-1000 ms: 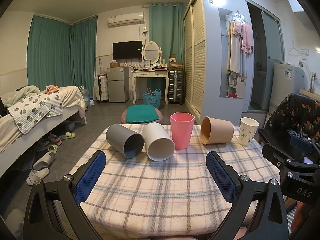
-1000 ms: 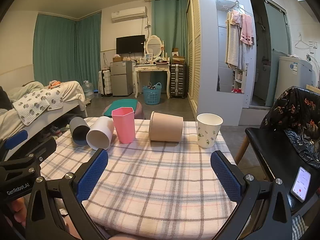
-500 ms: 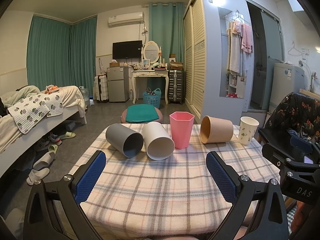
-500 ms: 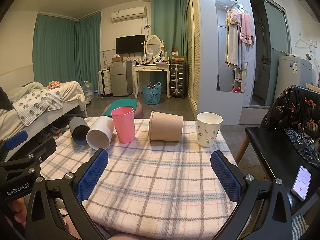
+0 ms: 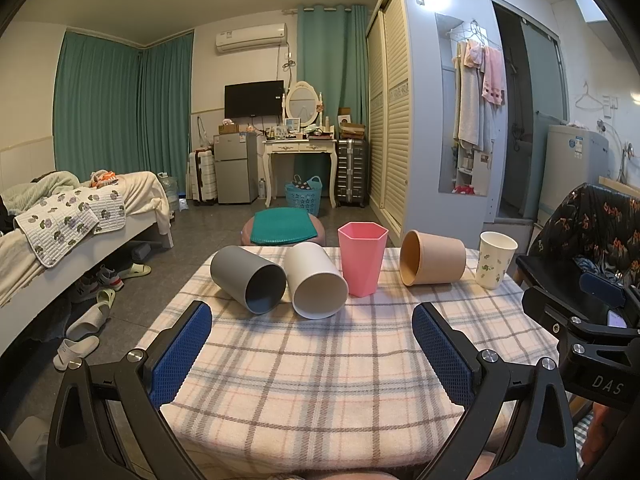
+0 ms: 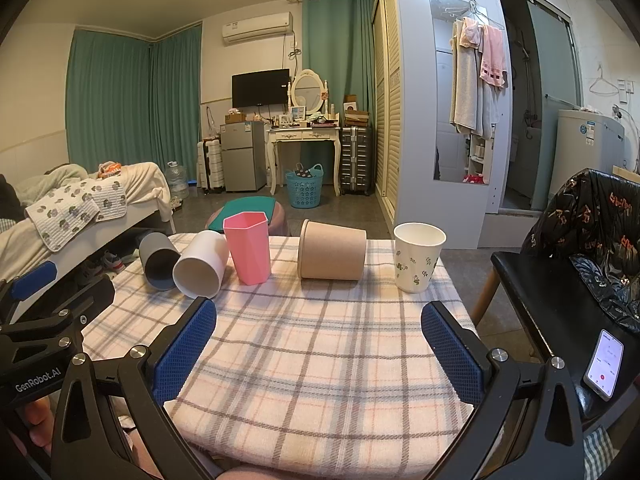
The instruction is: Flip cup upside down
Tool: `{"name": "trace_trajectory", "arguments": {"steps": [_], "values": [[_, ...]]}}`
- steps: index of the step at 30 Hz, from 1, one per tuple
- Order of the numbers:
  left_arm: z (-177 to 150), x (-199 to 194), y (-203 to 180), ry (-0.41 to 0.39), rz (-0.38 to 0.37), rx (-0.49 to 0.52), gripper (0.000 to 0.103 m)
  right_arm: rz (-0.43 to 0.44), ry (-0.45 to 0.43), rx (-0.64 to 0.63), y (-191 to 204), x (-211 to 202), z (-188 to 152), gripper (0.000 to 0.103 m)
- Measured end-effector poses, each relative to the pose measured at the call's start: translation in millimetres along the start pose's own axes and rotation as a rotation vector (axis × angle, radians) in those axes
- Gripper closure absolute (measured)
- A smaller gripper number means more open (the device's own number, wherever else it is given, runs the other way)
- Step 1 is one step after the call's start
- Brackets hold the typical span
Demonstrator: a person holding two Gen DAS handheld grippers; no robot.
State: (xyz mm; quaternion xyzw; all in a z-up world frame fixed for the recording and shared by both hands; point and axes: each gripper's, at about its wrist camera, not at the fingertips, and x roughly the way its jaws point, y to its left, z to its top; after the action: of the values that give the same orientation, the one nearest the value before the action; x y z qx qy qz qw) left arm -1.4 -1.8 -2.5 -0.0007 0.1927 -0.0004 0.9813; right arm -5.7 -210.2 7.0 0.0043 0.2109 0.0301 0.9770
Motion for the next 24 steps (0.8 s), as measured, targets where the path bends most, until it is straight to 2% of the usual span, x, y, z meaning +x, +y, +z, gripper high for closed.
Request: {"name": "trace_trajectory", "arguments": {"steps": [20,24], "values": [[-1.9,2.7,0.3,-0.002,0.0,0.001,0.0,0.002,-0.001,0.003,-0.5,-0.4,0.1,0.0],[-3.9,1.8,0.0,-0.01,-0.001,-0.003,0.0,0.003,-0.005,0.004,8.9,-4.7,0.3,0.0]]}}
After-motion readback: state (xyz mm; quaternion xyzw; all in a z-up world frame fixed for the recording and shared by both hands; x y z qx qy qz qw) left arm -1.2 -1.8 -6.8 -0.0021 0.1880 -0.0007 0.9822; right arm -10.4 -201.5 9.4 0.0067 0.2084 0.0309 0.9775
